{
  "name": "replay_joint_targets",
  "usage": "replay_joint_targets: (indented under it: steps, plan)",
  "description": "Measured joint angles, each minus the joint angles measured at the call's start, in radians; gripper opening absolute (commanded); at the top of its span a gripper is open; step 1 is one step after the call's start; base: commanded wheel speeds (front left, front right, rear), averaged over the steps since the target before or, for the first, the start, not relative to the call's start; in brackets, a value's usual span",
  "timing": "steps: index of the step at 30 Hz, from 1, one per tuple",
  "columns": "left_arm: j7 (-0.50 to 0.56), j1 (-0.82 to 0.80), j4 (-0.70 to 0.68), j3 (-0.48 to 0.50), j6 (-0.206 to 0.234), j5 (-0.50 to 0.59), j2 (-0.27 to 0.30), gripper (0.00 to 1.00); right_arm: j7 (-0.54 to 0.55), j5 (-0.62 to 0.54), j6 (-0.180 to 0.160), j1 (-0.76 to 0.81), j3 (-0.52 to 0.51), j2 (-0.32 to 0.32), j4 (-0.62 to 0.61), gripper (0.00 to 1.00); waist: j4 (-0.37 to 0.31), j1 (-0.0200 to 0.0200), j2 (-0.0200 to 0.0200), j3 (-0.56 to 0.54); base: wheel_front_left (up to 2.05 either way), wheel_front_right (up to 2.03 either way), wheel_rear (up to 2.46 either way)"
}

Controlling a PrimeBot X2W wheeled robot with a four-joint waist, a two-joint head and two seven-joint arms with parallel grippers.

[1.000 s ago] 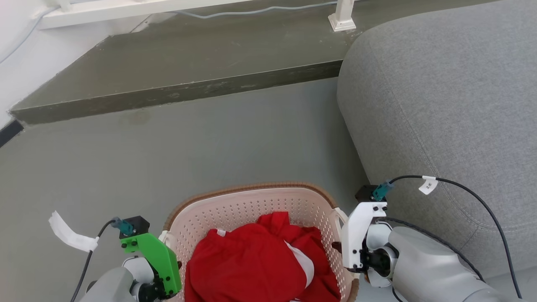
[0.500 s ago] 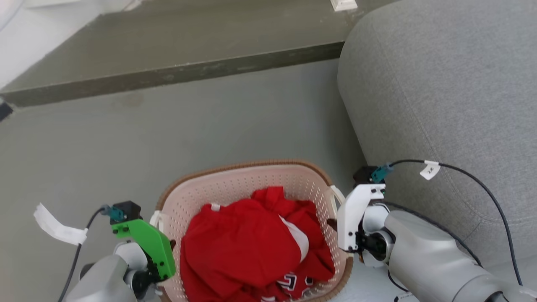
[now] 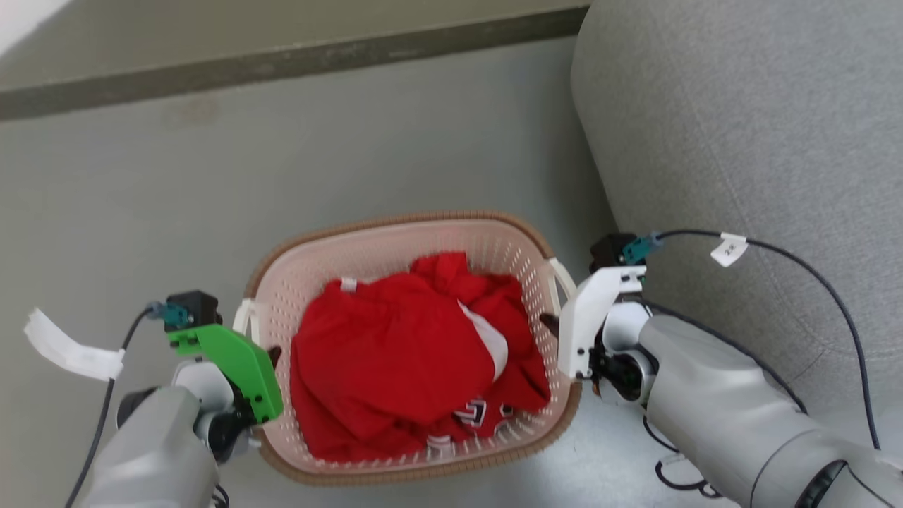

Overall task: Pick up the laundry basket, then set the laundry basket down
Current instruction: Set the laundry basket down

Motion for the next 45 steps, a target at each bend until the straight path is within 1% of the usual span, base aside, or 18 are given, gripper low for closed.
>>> replay_joint_targets:
  steps: [3, 12, 15, 23, 30, 33, 45]
  plan:
    - [-0.014, -0.020, -0.004, 0.001, 0.000, 0.008, 0.004, 0.00, -0.015, -0.001, -0.007, -0.019, 0.000, -0.001, -0.007, 0.00, 0.001, 0.0000, 0.0000, 0.031, 0.00, 0.00, 0.00]
    - [-0.033, -0.075, -0.007, 0.003, 0.000, 0.026, 0.016, 0.00, -0.051, -0.009, -0.009, -0.072, 0.002, -0.001, -0.015, 0.00, 0.005, 0.0000, 0.0000, 0.127, 0.00, 0.00, 0.00]
    - [-0.041, -0.099, -0.009, 0.003, 0.000, 0.029, 0.019, 0.00, -0.058, -0.010, -0.016, -0.090, 0.004, -0.001, -0.017, 0.00, 0.008, 0.0000, 0.0000, 0.158, 0.00, 0.00, 0.00]
    - [-0.047, -0.162, -0.016, 0.003, 0.000, 0.036, 0.028, 0.00, -0.080, -0.011, -0.022, -0.150, 0.007, -0.003, -0.019, 0.00, 0.018, 0.0001, 0.0000, 0.246, 0.00, 0.00, 0.00]
    - [-0.063, -0.201, -0.020, 0.007, 0.000, 0.039, 0.029, 0.00, -0.098, -0.018, -0.025, -0.191, 0.007, -0.007, -0.018, 0.00, 0.028, 0.0001, 0.0000, 0.318, 0.00, 0.00, 0.00]
    - [-0.067, -0.219, -0.021, 0.007, 0.000, 0.039, 0.029, 0.00, -0.106, -0.018, -0.032, -0.212, 0.007, -0.007, -0.018, 0.00, 0.033, 0.0001, 0.0000, 0.347, 0.00, 0.00, 0.00]
    - [-0.094, -0.302, -0.021, 0.013, 0.000, 0.052, 0.032, 0.00, -0.148, -0.027, -0.035, -0.294, 0.005, -0.012, -0.017, 0.00, 0.051, 0.0001, 0.0000, 0.454, 0.00, 0.00, 0.00]
